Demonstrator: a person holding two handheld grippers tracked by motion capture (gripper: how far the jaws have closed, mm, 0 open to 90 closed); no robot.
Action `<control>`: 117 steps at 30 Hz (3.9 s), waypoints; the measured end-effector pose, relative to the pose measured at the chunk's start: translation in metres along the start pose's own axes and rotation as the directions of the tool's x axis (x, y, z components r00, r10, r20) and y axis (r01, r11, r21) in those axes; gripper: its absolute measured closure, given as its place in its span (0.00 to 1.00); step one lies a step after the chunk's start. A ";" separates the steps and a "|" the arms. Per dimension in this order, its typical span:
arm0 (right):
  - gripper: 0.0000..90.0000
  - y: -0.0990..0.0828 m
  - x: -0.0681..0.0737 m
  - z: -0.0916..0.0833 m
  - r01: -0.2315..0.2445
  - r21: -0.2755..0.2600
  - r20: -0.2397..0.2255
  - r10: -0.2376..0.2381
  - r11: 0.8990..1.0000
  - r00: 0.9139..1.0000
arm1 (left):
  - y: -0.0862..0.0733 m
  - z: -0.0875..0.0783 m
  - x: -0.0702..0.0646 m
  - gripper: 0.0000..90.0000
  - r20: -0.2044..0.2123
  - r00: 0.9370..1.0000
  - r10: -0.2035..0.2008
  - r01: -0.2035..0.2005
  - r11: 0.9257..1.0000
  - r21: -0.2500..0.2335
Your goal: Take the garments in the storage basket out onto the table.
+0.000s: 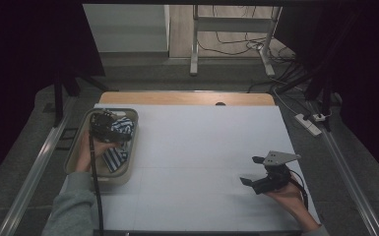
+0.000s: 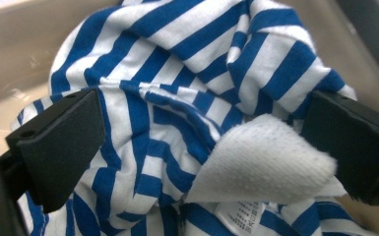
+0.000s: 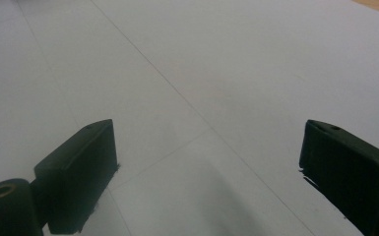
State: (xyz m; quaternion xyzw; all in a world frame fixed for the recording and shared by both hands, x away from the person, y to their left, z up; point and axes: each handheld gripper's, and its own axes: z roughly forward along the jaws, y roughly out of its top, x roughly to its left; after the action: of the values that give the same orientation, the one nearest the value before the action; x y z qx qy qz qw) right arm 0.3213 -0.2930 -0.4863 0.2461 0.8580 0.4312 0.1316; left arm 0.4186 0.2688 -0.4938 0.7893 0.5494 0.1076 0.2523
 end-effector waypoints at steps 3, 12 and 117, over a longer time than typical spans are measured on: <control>0.08 0.000 0.000 0.000 0.002 0.004 -0.001 -0.002 1.000 1.000 | -0.001 0.001 0.001 0.03 0.002 1.000 -0.002 0.002 1.000 0.010; 0.08 0.000 0.000 0.001 0.006 0.009 -0.004 -0.006 1.000 1.000 | -0.003 0.011 0.000 0.02 -0.013 1.000 0.022 -0.021 0.995 0.102; 0.11 -0.001 0.000 0.004 0.008 0.018 -0.015 -0.008 1.000 1.000 | -0.023 -0.109 0.002 0.67 0.242 0.969 0.047 0.091 0.844 -0.529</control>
State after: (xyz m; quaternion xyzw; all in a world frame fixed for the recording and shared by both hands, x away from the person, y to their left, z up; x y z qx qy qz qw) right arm 0.3222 -0.2908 -0.4890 0.2408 0.8638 0.4245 0.1247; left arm 0.3521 0.3074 -0.4137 0.6880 0.4709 0.1554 0.5300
